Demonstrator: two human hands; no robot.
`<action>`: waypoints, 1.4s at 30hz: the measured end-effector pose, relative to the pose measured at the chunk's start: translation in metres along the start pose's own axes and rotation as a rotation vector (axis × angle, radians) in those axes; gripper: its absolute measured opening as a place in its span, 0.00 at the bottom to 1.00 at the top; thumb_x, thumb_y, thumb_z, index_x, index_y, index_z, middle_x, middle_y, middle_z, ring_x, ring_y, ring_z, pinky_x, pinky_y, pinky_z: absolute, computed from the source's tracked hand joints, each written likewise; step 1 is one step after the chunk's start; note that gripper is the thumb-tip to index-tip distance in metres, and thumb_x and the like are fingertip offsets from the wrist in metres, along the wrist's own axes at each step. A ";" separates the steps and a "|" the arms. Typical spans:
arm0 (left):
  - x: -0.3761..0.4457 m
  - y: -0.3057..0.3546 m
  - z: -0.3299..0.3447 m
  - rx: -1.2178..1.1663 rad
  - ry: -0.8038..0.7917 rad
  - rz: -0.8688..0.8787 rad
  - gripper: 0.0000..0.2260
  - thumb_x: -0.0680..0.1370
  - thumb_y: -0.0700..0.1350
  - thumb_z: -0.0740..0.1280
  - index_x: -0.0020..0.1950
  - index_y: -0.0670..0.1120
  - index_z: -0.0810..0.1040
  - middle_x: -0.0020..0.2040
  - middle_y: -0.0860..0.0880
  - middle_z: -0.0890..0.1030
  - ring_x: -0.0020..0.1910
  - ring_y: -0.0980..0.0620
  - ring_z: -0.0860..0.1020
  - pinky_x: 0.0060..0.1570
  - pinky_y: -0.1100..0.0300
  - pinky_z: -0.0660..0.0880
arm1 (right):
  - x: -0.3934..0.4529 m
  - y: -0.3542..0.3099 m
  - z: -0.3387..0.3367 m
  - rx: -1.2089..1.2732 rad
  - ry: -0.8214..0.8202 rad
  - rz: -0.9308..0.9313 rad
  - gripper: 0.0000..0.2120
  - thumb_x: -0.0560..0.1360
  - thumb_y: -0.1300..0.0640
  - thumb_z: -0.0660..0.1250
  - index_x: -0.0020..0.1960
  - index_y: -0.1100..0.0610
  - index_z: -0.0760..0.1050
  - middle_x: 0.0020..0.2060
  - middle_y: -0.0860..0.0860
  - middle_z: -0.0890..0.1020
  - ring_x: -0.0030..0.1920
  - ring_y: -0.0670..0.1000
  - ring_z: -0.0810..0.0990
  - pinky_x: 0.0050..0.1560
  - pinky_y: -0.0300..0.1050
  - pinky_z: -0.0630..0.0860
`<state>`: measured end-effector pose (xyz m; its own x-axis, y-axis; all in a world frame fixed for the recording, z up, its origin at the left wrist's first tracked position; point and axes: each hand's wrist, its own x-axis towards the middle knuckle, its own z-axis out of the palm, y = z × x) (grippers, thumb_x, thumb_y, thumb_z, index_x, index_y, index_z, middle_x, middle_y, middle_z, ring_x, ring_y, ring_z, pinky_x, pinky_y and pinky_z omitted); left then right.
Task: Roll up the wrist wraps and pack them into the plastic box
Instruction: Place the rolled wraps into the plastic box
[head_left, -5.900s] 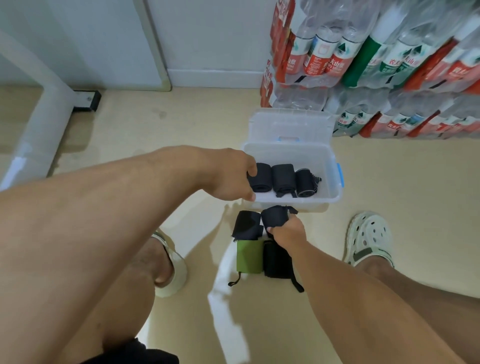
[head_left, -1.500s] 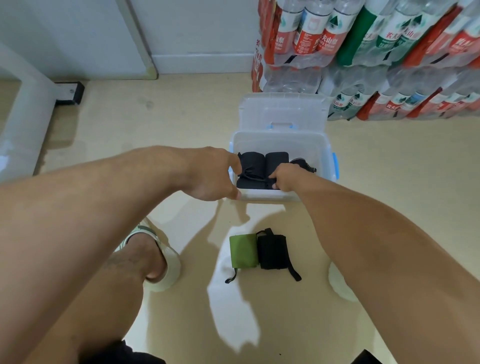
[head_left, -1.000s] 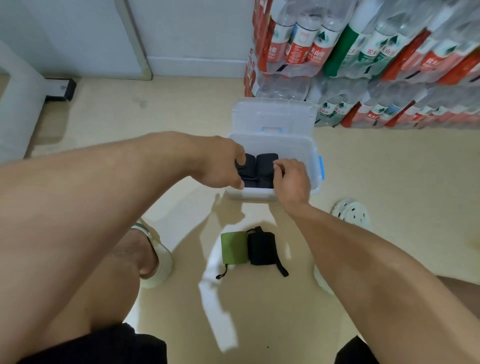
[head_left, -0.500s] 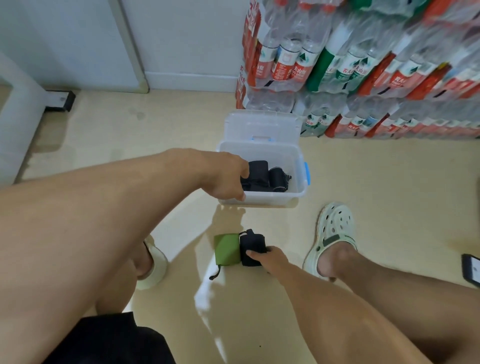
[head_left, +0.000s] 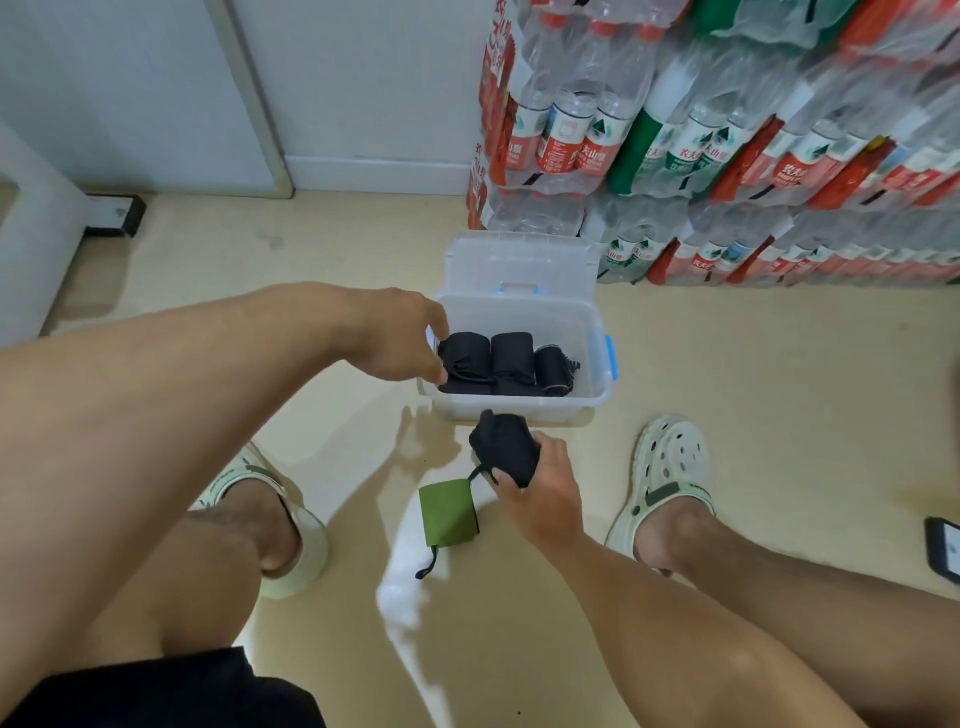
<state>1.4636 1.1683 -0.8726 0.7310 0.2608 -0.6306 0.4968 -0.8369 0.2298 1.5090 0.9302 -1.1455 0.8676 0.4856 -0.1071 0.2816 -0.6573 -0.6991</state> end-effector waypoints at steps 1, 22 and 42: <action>0.000 -0.001 -0.001 -0.005 0.007 -0.009 0.26 0.79 0.56 0.69 0.75 0.53 0.68 0.72 0.50 0.73 0.67 0.46 0.73 0.67 0.51 0.71 | 0.003 -0.009 -0.003 0.025 0.027 -0.032 0.29 0.70 0.50 0.76 0.67 0.52 0.69 0.54 0.44 0.72 0.52 0.47 0.75 0.53 0.46 0.78; 0.005 -0.013 -0.002 -0.044 -0.022 -0.064 0.24 0.81 0.54 0.67 0.74 0.47 0.70 0.69 0.49 0.75 0.66 0.46 0.74 0.65 0.53 0.72 | 0.187 -0.101 0.008 0.050 -0.228 0.604 0.32 0.75 0.42 0.72 0.71 0.60 0.69 0.62 0.56 0.78 0.52 0.58 0.75 0.52 0.50 0.72; -0.003 0.000 -0.002 -0.048 -0.028 -0.036 0.22 0.81 0.55 0.67 0.72 0.46 0.72 0.66 0.49 0.78 0.65 0.45 0.75 0.67 0.50 0.71 | 0.144 -0.094 -0.021 0.039 0.047 0.087 0.11 0.81 0.58 0.63 0.58 0.51 0.82 0.48 0.47 0.86 0.51 0.50 0.83 0.50 0.43 0.76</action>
<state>1.4620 1.1687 -0.8689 0.6996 0.2761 -0.6590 0.5445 -0.8033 0.2415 1.6159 1.0498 -1.0799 0.9065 0.3997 -0.1356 0.1892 -0.6720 -0.7160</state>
